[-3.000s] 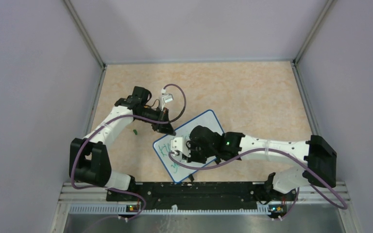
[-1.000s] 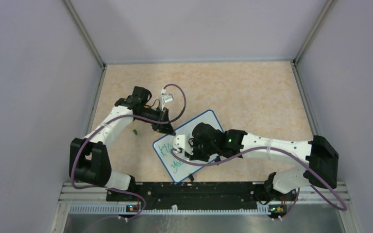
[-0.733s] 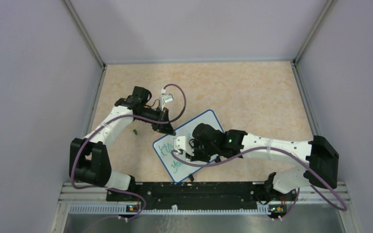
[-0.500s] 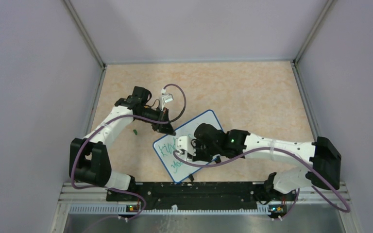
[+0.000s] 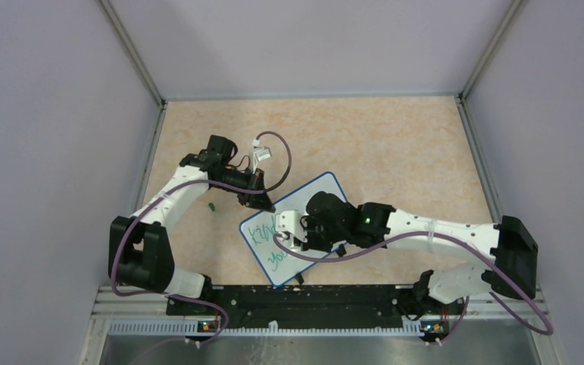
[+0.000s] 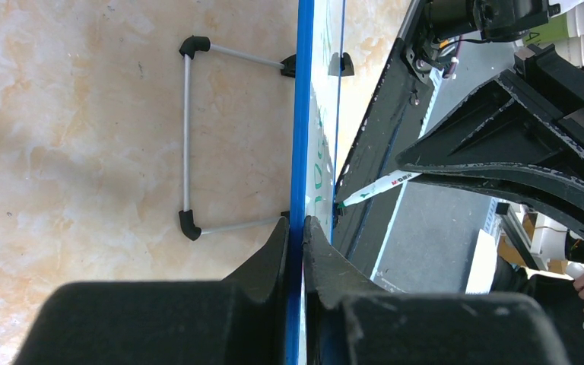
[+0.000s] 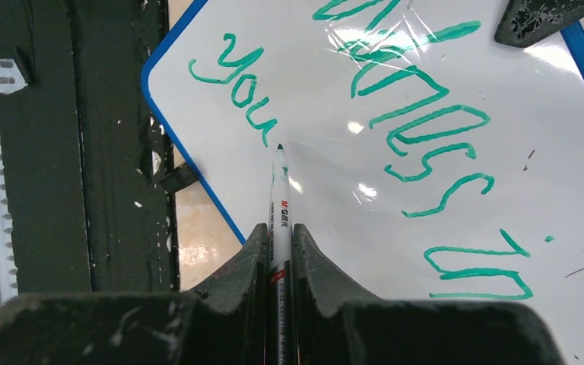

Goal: Write a sentence on the whiteboard

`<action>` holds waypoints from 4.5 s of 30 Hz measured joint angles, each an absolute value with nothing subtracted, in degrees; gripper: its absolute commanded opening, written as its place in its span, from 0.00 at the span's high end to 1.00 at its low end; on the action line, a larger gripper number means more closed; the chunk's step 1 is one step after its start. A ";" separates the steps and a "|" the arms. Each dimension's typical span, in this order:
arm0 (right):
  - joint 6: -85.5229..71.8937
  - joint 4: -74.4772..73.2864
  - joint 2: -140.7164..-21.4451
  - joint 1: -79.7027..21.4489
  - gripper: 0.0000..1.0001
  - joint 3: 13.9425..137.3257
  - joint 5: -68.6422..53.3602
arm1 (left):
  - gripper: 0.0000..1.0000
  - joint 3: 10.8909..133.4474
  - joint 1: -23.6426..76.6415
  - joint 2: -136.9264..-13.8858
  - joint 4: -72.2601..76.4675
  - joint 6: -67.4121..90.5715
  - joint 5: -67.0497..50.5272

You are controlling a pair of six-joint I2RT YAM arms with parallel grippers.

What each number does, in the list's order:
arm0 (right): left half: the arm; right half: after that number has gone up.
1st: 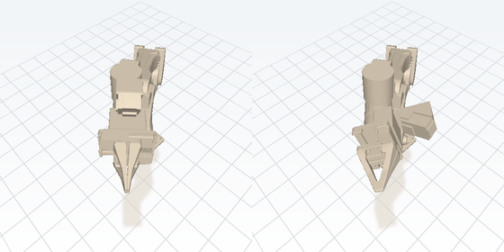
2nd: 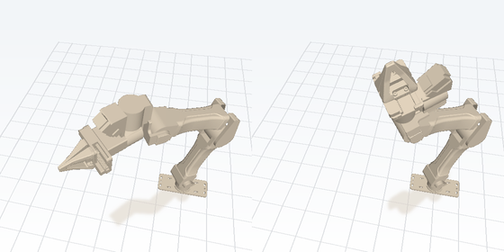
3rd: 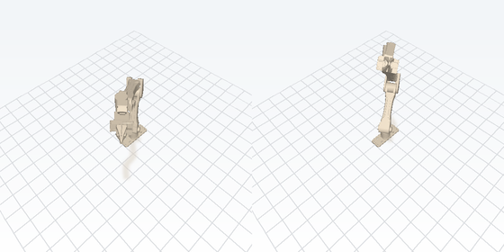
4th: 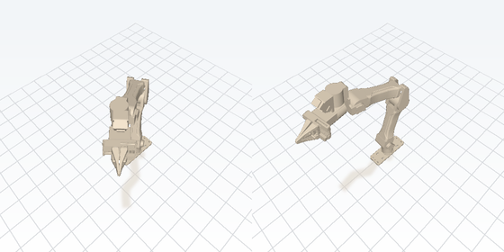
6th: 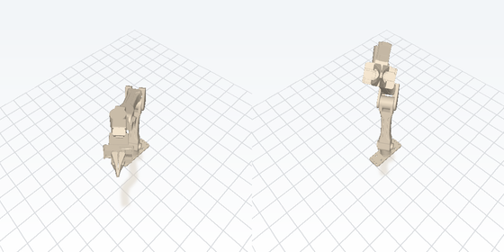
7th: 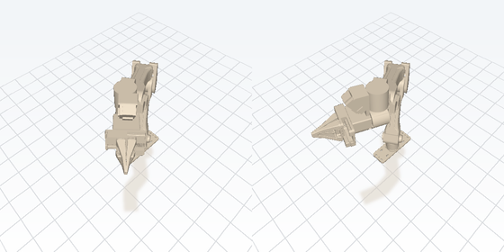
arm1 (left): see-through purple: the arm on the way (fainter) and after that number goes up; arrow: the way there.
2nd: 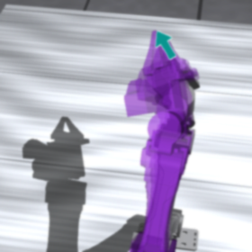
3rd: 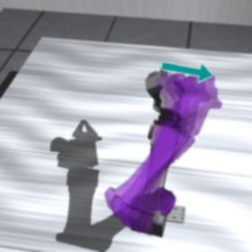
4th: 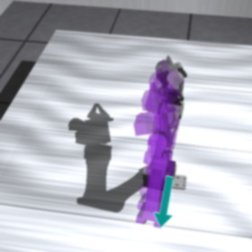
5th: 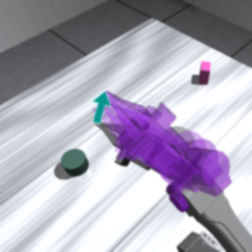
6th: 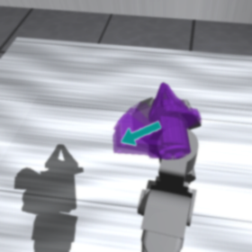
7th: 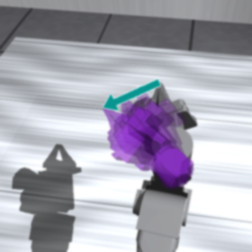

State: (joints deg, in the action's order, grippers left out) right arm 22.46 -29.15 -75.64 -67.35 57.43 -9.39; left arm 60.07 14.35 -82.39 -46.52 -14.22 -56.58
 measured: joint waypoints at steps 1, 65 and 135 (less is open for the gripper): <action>22.44 -28.88 -75.83 -67.35 1.00 57.43 -9.15 | 1.00 60.07 14.35 -82.39 -46.52 -14.22 -56.58; 21.04 -29.87 -74.85 -63.77 1.00 55.31 -11.92 | 1.00 60.07 14.35 -82.39 -46.50 -14.20 -56.53; 22.94 -32.86 -71.26 -57.95 1.00 53.17 -11.88 | 1.00 60.07 14.35 -82.39 -46.48 -14.00 -56.42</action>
State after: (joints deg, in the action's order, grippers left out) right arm 22.94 -32.86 -71.26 -57.95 53.17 -11.88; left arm 60.07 14.35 -82.39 -46.48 -14.00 -56.42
